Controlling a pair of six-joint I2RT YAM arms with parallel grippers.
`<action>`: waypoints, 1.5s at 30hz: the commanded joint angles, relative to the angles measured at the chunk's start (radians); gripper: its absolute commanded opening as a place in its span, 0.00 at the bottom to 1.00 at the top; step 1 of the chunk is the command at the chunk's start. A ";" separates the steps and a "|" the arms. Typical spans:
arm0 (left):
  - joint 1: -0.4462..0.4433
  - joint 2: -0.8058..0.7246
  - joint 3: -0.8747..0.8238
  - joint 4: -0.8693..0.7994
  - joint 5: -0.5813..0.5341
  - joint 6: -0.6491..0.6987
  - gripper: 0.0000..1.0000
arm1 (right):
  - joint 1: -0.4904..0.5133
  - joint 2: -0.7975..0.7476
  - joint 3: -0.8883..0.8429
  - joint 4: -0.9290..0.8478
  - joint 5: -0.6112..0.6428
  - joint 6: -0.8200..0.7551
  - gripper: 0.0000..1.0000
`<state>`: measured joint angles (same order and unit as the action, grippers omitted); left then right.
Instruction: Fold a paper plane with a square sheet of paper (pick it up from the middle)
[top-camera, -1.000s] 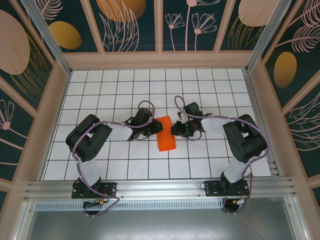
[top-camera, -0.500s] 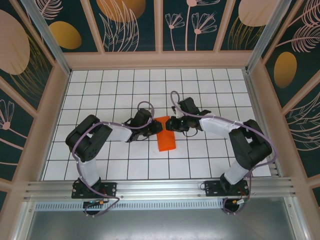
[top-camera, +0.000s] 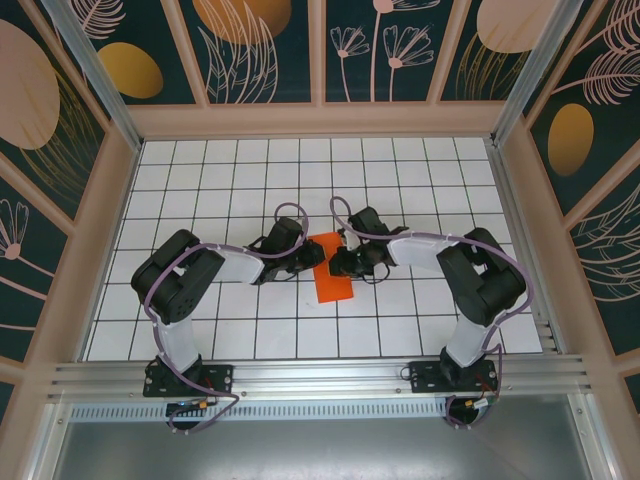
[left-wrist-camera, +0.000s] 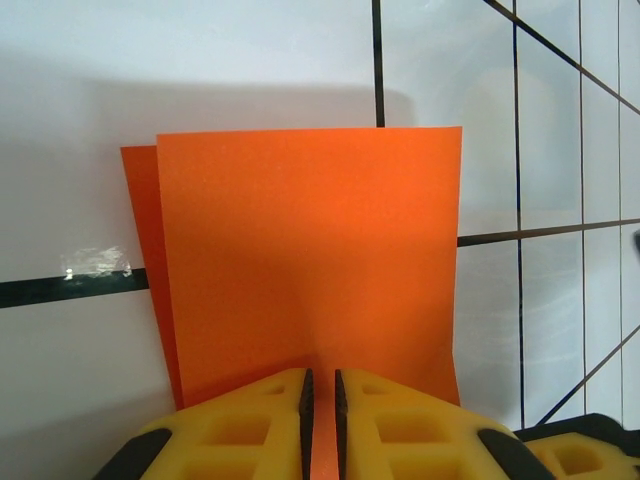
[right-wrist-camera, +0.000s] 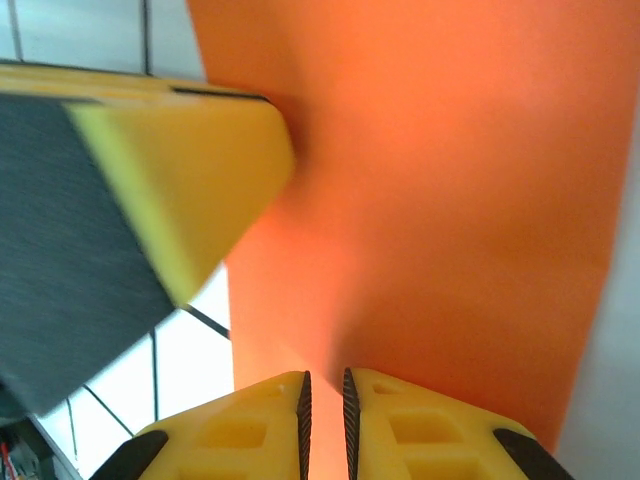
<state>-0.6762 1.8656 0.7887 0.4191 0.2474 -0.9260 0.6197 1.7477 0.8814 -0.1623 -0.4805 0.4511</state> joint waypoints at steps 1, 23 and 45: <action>-0.005 0.099 -0.045 -0.173 -0.085 0.003 0.17 | -0.018 0.004 -0.047 -0.023 0.026 -0.011 0.20; -0.005 0.115 -0.040 -0.182 -0.095 0.013 0.16 | -0.021 -0.040 -0.116 0.012 -0.096 0.003 0.18; -0.005 0.121 -0.041 -0.176 -0.112 0.009 0.16 | 0.020 -0.188 -0.298 -0.111 -0.029 0.106 0.16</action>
<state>-0.6807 1.8729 0.7910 0.4156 0.2268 -0.9260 0.6327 1.5799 0.6289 -0.0994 -0.5587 0.5346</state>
